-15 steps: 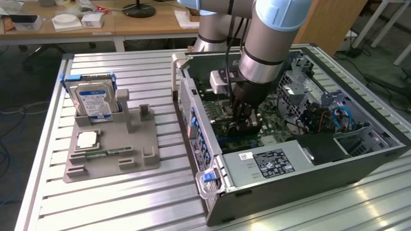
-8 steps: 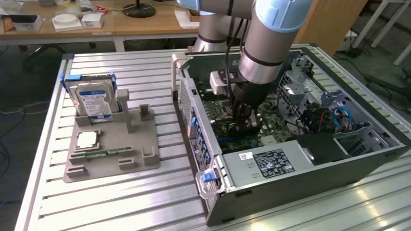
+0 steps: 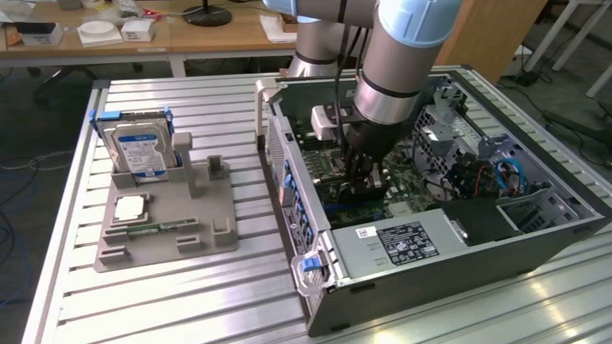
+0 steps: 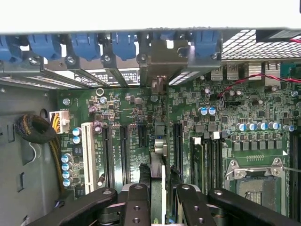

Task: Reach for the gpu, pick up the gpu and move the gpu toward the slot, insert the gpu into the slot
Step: 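Insert the gpu into the slot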

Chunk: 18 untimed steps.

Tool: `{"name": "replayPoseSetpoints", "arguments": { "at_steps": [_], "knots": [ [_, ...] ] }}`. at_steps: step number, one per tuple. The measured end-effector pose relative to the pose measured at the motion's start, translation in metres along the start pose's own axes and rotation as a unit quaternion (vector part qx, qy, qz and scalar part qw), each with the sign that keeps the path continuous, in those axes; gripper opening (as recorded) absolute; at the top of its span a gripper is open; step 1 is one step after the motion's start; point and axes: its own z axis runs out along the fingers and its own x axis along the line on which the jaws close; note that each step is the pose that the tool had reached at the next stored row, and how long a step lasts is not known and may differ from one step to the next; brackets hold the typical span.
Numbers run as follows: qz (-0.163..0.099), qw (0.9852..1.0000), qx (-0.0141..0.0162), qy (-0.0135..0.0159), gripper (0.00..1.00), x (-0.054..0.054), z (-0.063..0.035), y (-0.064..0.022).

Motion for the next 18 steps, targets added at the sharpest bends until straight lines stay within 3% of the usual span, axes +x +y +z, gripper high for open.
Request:
{"name": "replayPoseSetpoints", "arguments": {
  "at_steps": [18],
  "knots": [
    [-0.004, 1.0, -0.0002, 0.0001, 0.27, 0.0002, 0.005, 0.0013]
  ]
}}
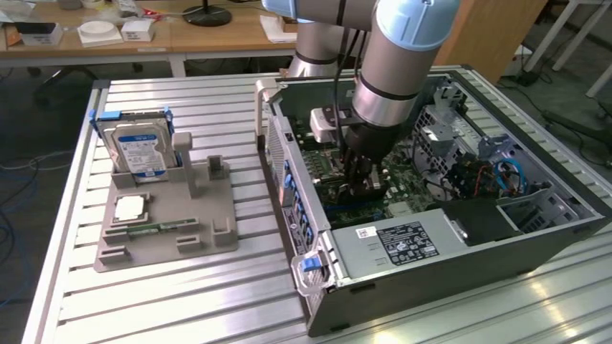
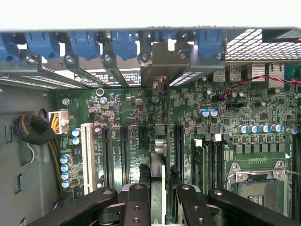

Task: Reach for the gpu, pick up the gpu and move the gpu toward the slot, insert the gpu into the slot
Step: 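Insert the gpu into the slot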

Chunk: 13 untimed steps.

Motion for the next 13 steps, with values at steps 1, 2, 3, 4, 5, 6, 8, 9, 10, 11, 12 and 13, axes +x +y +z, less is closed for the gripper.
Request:
{"name": "replayPoseSetpoints", "arguments": {
  "at_steps": [1, 2, 3, 4, 5, 6, 8, 9, 10, 11, 12, 13],
  "knots": [
    [0.0, 1.0, 0.0, 0.0, 0.27, 0.0, 0.0, 0.0],
    [0.0, 1.0, 0.0, -0.0001, 0.27, 0.0, -0.0001, 0.0],
    [0.0, 1.0, 0.0, -0.0002, 0.27, 0.0, -0.0004, 0.0],
    [0.0, 1.0, 0.0001, -0.0004, 0.27, -0.0001, -0.0008, 0.0],
    [0.0, 1.0, 0.0002, -0.0005, 0.27, -0.0002, -0.0012, 0.0],
    [0.0, 1.0, 0.0002, -0.0005, 0.27, -0.0002, -0.0017, 0.0],
    [0.0, 1.0, 0.0, -0.0001, 0.27, -0.0002, -0.0033, 0.0001],
    [0.0, 1.0, 0.0, -0.0002, 0.27, -0.0002, -0.0039, 0.0001],
    [0.0, 1.0, 0.0, -0.0001, 0.27, -0.0002, -0.0047, 0.0001],
    [0.0, 1.0, 0.0, -0.0001, 0.27, -0.0002, -0.0048, 0.0001],
    [0.0, 1.0, 0.0, -0.0001, 0.27, -0.0002, -0.0049, 0.0001],
    [0.0, 1.0, 0.0, -0.0001, 0.27, -0.0002, -0.0049, 0.0001]
  ]
}}
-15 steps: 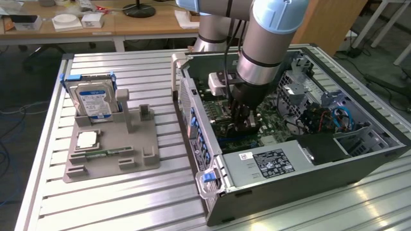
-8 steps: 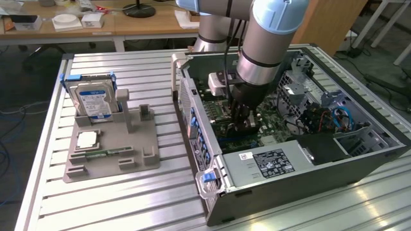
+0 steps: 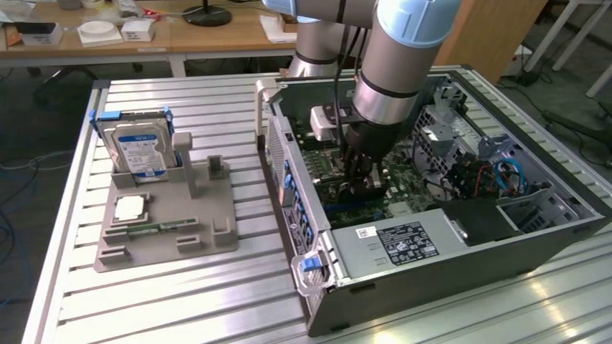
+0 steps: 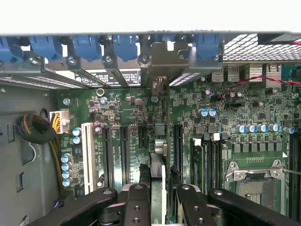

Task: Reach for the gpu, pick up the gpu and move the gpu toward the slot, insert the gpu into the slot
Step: 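Insert the gpu into the slot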

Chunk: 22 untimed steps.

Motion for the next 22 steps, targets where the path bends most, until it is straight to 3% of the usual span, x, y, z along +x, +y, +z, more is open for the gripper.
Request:
{"name": "replayPoseSetpoints", "arguments": {
  "at_steps": [22],
  "knots": [
    [-0.018, 0.9998, -0.0008, 0.0004, 0.27, -0.0004, 0.0042, 0.0001]
  ]
}}
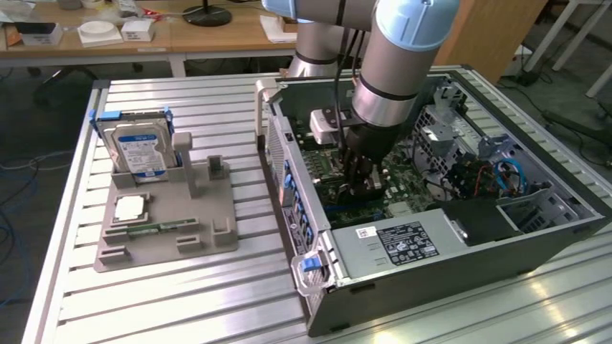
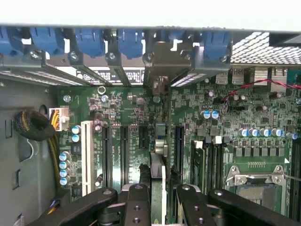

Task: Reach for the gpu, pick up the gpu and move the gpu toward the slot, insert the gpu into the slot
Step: 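Insert the gpu into the slot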

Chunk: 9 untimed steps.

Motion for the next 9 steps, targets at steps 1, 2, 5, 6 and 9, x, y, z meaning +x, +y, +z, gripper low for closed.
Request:
{"name": "replayPoseSetpoints", "arguments": {
  "at_steps": [1, 2, 5, 6, 9],
  "knots": [
    [0.0, 1.0, -0.0001, 0.0, 0.27, 0.0, 0.0, 0.0],
    [-0.001, 1.0, 0.0, 0.0, 0.27, 0.0, 0.0, 0.0],
    [-0.001, 1.0, 0.0, 0.0, 0.27, 0.0, 0.0001, 0.0],
    [-0.001, 1.0, 0.0, 0.0, 0.27, 0.0, 0.0001, 0.0],
    [-0.001, 1.0, 0.0, -0.0001, 0.27, 0.0, 0.0001, 0.0]
  ]
}}
